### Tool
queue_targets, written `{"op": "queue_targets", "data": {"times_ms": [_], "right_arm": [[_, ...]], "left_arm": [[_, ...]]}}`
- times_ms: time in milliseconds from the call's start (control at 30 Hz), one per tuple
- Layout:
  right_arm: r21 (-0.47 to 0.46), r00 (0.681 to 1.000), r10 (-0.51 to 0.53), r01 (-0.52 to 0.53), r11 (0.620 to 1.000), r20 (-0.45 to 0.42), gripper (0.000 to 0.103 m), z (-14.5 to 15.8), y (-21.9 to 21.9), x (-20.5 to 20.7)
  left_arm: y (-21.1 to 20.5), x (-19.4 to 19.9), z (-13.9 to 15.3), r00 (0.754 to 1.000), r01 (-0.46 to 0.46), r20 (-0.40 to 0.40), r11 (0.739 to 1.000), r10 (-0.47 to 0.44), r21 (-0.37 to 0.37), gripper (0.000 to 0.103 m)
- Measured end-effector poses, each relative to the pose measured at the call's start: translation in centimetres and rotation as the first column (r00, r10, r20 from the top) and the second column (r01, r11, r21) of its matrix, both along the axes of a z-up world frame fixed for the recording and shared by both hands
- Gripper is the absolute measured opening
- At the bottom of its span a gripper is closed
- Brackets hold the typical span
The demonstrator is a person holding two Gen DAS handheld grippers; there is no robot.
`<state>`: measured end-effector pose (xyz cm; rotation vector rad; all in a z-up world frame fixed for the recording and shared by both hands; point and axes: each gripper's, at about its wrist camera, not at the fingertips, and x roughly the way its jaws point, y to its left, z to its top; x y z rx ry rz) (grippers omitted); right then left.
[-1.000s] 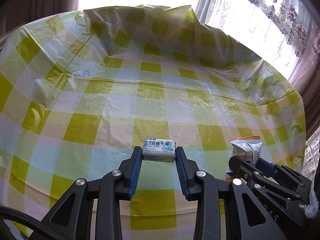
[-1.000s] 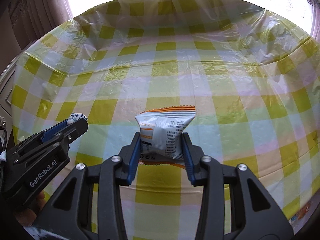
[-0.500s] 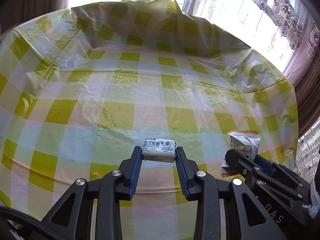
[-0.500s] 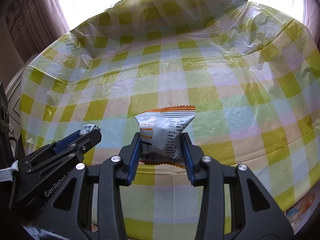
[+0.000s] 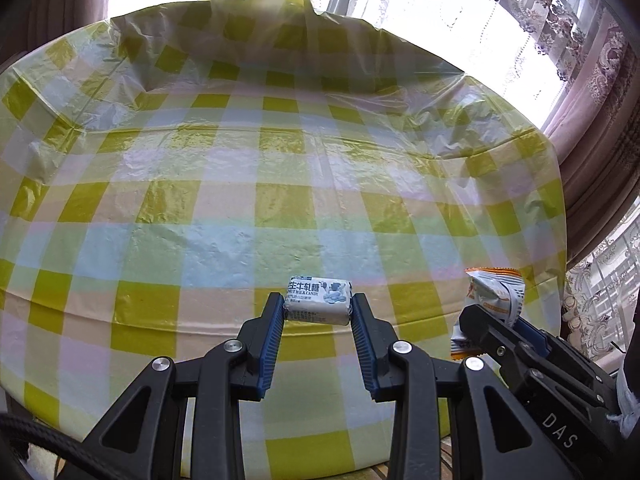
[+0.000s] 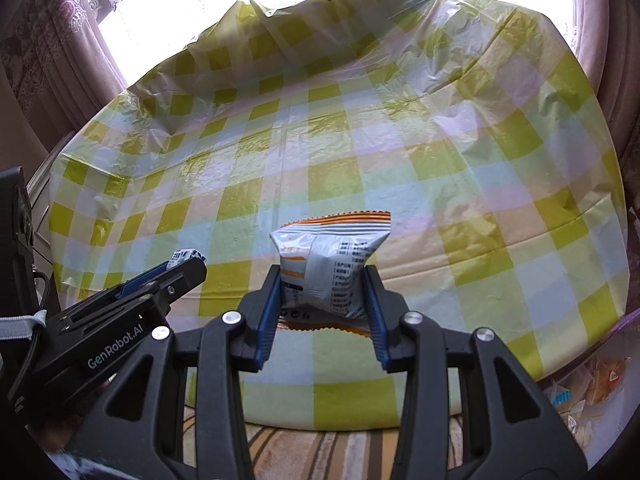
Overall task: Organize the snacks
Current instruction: 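Lift the milk candy with the left gripper while the right lifts the orange-trimmed packet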
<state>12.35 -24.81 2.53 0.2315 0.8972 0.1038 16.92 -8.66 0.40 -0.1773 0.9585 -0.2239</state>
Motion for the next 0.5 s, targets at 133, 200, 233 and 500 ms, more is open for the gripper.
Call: {"op": "queue_targets", "data": {"times_ms": [133, 200, 233, 500], "right_arm": [[0.005, 0.999, -0.036, 0.036, 0.999, -0.005, 0.043, 0.3, -2.3, -1.7], [0.008, 0.998, -0.054, 0.054, 0.998, -0.009, 0.043, 0.3, -3.5, -2.7], [0.012, 0.998, -0.065, 0.065, 0.998, -0.014, 0.043, 0.3, -4.1, -3.1], [-0.026, 0.989, -0.142, 0.142, 0.99, -0.026, 0.043, 1.1, -8.2, -6.4]], "left_arm": [[-2.1, -1.0, 0.4, 0.999, 0.051, 0.001, 0.999, -0.051, -0.001, 0.035], [-3.1, -1.5, 0.6, 0.997, 0.077, 0.001, 0.997, -0.077, -0.003, 0.035], [-3.6, -1.8, 0.7, 0.996, 0.089, 0.002, 0.996, -0.089, -0.003, 0.035], [-7.8, -4.4, 1.3, 0.981, 0.19, -0.02, 0.981, -0.19, -0.028, 0.035]]}}
